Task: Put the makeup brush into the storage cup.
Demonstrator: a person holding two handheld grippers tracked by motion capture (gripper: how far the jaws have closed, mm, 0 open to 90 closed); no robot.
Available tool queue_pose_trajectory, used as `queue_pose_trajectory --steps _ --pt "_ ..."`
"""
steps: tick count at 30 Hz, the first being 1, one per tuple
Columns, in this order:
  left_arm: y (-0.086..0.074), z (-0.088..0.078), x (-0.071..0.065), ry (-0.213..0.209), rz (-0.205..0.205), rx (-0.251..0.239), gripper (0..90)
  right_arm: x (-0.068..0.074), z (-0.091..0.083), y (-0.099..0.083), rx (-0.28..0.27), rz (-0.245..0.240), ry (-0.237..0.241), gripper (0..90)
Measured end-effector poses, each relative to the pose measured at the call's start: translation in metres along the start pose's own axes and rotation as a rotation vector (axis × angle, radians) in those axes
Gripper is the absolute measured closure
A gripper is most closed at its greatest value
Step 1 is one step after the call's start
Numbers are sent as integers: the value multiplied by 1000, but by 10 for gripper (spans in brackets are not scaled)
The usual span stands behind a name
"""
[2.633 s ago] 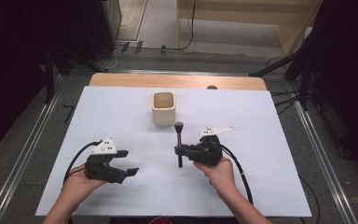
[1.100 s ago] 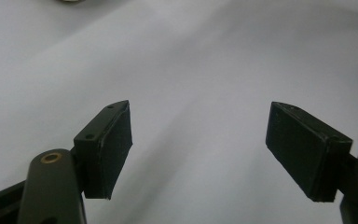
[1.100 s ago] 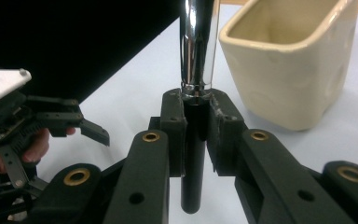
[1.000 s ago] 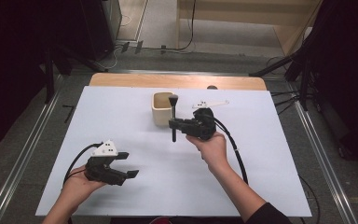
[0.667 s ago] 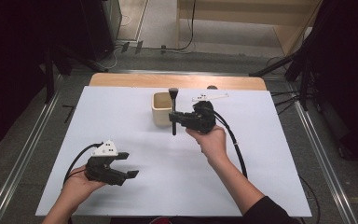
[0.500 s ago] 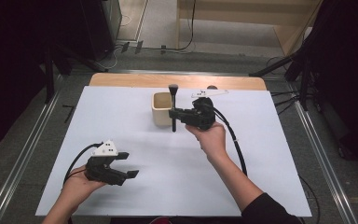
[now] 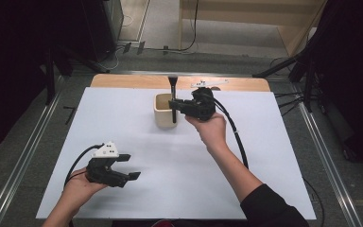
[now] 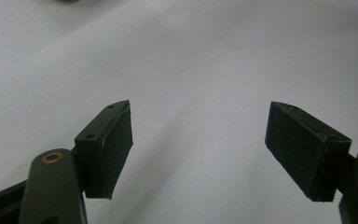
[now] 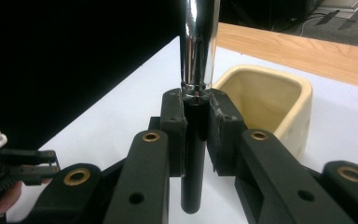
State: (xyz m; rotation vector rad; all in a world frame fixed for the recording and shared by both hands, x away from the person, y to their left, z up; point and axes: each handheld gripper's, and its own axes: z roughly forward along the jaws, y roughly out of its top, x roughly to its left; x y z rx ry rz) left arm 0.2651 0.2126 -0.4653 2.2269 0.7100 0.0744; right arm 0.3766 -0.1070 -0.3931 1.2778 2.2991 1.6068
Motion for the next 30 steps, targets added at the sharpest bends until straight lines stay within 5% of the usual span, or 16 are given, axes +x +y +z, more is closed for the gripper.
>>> queue_pose_trajectory --steps 30 --pt "1 1 0 -17 8 -3 240 -8 24 42 -57 -29 -87 799"
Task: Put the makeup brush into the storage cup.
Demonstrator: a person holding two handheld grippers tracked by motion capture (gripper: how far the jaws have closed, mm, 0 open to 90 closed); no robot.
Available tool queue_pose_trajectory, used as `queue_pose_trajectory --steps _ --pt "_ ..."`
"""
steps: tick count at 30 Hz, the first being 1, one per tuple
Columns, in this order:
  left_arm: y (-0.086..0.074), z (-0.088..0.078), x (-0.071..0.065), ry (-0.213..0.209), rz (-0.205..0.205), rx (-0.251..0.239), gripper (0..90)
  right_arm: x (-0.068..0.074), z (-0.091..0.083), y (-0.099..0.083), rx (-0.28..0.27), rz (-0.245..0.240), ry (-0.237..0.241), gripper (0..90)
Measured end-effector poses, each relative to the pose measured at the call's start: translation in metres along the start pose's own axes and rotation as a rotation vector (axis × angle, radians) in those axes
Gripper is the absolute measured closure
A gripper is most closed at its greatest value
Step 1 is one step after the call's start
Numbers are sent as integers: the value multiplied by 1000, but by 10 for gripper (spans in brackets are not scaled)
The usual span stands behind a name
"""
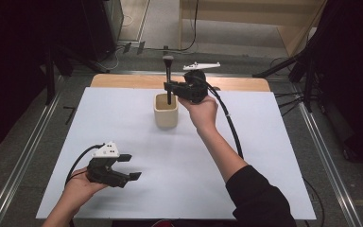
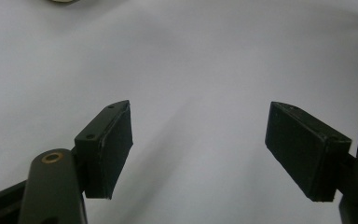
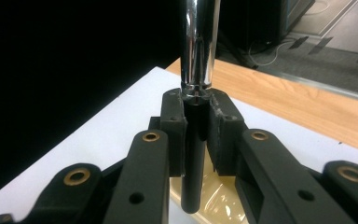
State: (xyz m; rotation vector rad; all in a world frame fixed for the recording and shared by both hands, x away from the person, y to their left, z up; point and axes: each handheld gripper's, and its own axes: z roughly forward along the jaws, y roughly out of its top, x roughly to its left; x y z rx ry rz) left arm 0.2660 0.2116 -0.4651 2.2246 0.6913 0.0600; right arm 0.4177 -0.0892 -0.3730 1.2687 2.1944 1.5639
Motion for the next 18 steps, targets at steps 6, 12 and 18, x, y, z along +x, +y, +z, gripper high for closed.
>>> queue_pose_trajectory --steps 6,12,18 --pt "0 0 0 -2 2 4 240 0 8 -2 -38 -31 -50 798" --pt "0 1 0 -4 2 1 241 -1 17 -5 -77 -53 -95 798" --pt "1 0 0 -10 -3 -8 240 -5 24 -8 -87 -54 -118 798"
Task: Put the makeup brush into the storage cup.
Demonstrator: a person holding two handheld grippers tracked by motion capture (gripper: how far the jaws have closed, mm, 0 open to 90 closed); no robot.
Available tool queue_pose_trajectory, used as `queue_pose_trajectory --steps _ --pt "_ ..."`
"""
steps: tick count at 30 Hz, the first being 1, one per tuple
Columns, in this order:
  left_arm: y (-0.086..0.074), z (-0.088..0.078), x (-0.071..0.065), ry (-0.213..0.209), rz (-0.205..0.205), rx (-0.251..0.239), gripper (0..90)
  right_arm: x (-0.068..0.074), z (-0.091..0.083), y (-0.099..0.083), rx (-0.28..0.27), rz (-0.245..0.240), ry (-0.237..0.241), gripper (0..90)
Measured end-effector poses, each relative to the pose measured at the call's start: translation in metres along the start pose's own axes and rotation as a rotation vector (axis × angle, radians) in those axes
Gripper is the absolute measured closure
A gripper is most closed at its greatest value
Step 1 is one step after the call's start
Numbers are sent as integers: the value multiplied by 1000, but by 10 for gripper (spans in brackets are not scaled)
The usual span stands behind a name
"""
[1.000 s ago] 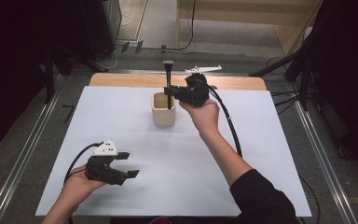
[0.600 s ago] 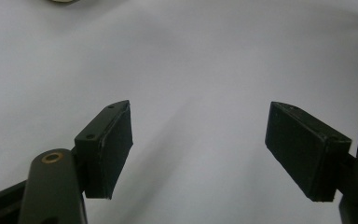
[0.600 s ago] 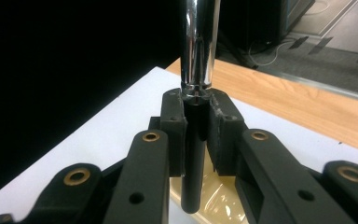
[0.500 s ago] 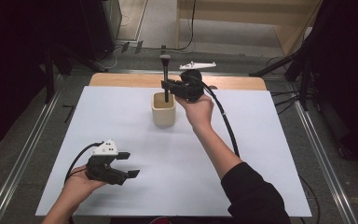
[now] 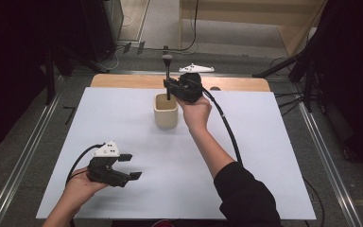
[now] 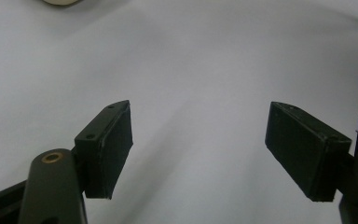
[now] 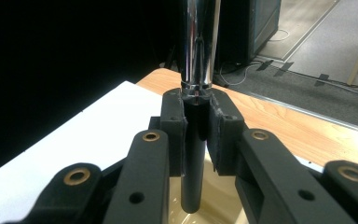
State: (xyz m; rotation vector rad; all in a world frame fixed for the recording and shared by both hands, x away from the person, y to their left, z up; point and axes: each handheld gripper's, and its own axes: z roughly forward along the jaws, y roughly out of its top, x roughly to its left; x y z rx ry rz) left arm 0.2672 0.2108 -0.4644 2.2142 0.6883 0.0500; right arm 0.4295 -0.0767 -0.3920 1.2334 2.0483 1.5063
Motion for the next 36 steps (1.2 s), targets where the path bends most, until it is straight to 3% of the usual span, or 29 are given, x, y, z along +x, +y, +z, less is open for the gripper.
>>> queue_pose_trajectory --steps 22,36 --pt "-1 0 1 2 -1 9 240 2 11 -8 10 -10 -25 798" --pt "-1 1 1 2 3 11 240 2 17 -26 15 -7 -27 798"
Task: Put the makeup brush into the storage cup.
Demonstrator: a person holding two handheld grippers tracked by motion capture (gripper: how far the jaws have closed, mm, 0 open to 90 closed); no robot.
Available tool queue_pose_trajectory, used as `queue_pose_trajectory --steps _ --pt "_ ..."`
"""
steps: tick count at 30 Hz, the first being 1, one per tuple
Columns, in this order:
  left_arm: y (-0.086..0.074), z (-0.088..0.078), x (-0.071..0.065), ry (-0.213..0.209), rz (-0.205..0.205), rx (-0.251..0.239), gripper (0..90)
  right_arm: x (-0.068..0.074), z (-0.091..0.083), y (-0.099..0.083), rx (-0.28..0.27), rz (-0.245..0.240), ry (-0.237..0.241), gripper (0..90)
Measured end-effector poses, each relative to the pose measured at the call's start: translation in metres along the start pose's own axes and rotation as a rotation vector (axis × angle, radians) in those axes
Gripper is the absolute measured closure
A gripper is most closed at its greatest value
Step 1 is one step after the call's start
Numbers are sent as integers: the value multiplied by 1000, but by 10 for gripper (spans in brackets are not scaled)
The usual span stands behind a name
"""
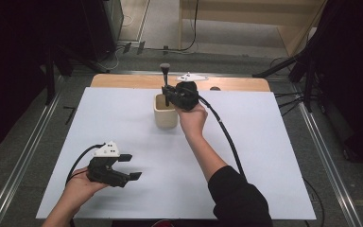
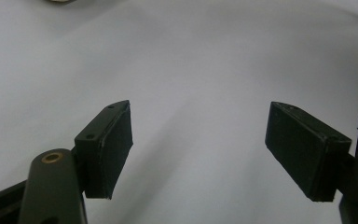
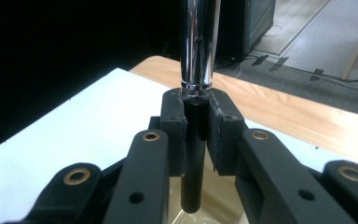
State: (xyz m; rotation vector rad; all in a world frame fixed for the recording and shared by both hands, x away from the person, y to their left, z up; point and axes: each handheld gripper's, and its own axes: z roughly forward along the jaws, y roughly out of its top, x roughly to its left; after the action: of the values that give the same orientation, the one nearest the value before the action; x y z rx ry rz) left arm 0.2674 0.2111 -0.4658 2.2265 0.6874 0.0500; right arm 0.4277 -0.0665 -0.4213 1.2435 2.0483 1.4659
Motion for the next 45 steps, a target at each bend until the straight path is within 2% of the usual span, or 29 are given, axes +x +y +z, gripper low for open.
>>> queue_pose_trajectory --steps 3,9,19,31,33,35,37,38,39,40,42,45 --pt "0 0 0 0 -2 2 240 0 2 -4 2 11 16 797" --pt "0 0 0 -1 -1 1 240 2 5 -11 15 -4 20 797" --pt "0 0 0 -2 -2 1 240 1 5 -22 27 16 23 796" --pt "0 0 0 1 -4 1 240 1 3 -22 35 7 31 797" --pt "0 0 0 0 -5 0 240 1 2 -21 40 20 33 794" --pt "0 -1 1 -1 -5 1 240 1 1 -20 37 29 46 735" --pt "0 -1 1 -2 -8 -1 240 2 -3 -17 23 42 77 568" --pt "0 -1 1 -2 -11 0 239 2 -5 -15 16 45 75 493" --pt "0 0 1 -2 -11 1 239 1 -7 -14 11 50 78 445" --pt "0 0 1 -3 -10 3 239 0 -9 -13 15 71 103 398" --pt "0 0 1 0 -8 5 239 -2 -11 -12 35 87 117 368" --pt "0 0 1 -1 -11 5 239 -2 -16 -11 61 62 118 337"
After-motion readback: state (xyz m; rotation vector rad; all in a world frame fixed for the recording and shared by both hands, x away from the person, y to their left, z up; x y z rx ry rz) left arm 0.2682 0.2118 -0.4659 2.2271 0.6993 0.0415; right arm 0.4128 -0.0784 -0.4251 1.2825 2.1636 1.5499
